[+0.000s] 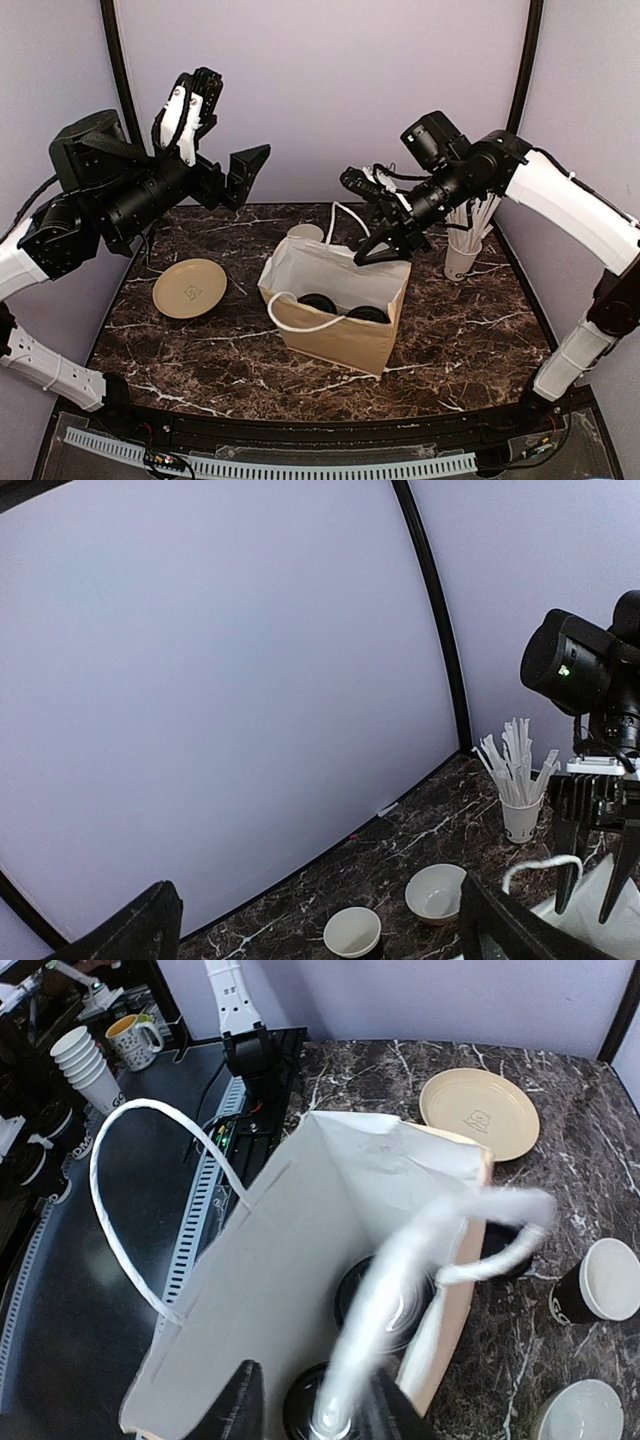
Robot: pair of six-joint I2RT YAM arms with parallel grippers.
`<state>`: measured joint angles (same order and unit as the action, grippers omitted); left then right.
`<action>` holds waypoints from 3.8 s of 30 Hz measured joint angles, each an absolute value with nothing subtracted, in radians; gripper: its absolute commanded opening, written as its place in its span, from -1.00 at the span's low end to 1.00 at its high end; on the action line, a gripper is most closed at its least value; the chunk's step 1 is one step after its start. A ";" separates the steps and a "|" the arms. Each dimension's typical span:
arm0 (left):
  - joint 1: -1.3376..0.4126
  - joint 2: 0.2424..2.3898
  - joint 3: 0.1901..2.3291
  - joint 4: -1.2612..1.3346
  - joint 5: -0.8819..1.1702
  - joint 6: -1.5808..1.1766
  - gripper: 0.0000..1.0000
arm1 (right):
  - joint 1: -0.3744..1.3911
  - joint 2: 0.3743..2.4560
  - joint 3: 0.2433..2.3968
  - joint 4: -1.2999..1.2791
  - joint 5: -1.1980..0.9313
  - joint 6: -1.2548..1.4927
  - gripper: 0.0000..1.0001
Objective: Pack the takeout coffee
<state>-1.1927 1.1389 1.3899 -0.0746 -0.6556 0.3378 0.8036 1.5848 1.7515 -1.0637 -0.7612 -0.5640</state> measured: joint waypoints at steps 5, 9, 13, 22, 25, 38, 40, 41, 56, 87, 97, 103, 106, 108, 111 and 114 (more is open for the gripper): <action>-1.184 1.162 1.385 -0.075 -0.655 0.338 0.98 | 0.729 1.583 1.746 -1.037 -0.731 -0.558 0.17; -1.162 1.189 1.388 -0.084 -0.654 0.321 0.98 | 0.649 1.571 1.747 -1.029 -0.717 -0.556 0.34; -1.106 1.243 1.435 -0.148 -0.636 0.267 0.98 | 0.550 1.542 1.748 -1.035 -0.707 -0.564 0.33; -0.973 1.346 1.518 -0.270 -0.542 0.150 0.97 | 0.100 1.413 1.607 -0.918 -0.710 -0.429 -0.19; -0.955 1.356 1.518 -0.288 -0.511 0.121 0.98 | -0.053 1.410 1.517 -0.847 -0.701 -0.352 -0.11; -0.933 1.320 1.468 -0.290 -0.441 0.063 0.98 | -0.158 1.335 1.292 -0.717 -0.566 -0.233 -0.06; -0.933 1.304 1.456 -0.289 -0.434 0.057 0.98 | -0.158 1.330 1.285 -0.712 -0.557 -0.233 -0.08; -0.933 1.297 1.451 -0.290 -0.433 0.054 0.98 | -0.158 1.330 1.277 -0.706 -0.553 -0.232 -0.09; -0.933 1.282 1.431 -0.295 -0.414 0.022 0.97 | -0.158 1.375 1.237 -0.710 -0.546 -0.235 -0.51; -0.933 1.304 1.462 -0.326 -0.404 0.025 0.97 | -0.163 1.243 1.799 -1.070 -0.540 -0.365 -1.00; -0.933 1.312 1.493 -0.347 -0.413 0.025 0.96 | -0.161 1.267 2.063 -1.215 -0.942 -0.477 -1.00; -0.933 1.311 1.493 -0.354 -0.430 0.018 0.96 | -0.095 1.270 2.069 -1.236 -1.181 -0.496 -1.00; -0.933 1.304 1.492 -0.355 -0.440 0.017 0.96 | -0.016 1.276 2.052 -1.213 -1.228 -0.468 -1.00; -0.933 1.294 1.489 -0.355 -0.448 0.017 0.96 | 0.057 1.289 2.048 -1.189 -1.227 -0.450 -1.00; -0.933 1.277 1.489 -0.356 -0.458 0.014 0.96 | 0.188 1.313 2.025 -1.150 -1.180 -0.432 -1.00; -0.933 1.263 1.489 -0.358 -0.469 0.013 0.96 | 0.295 1.345 1.997 -1.127 -1.106 -0.430 -1.00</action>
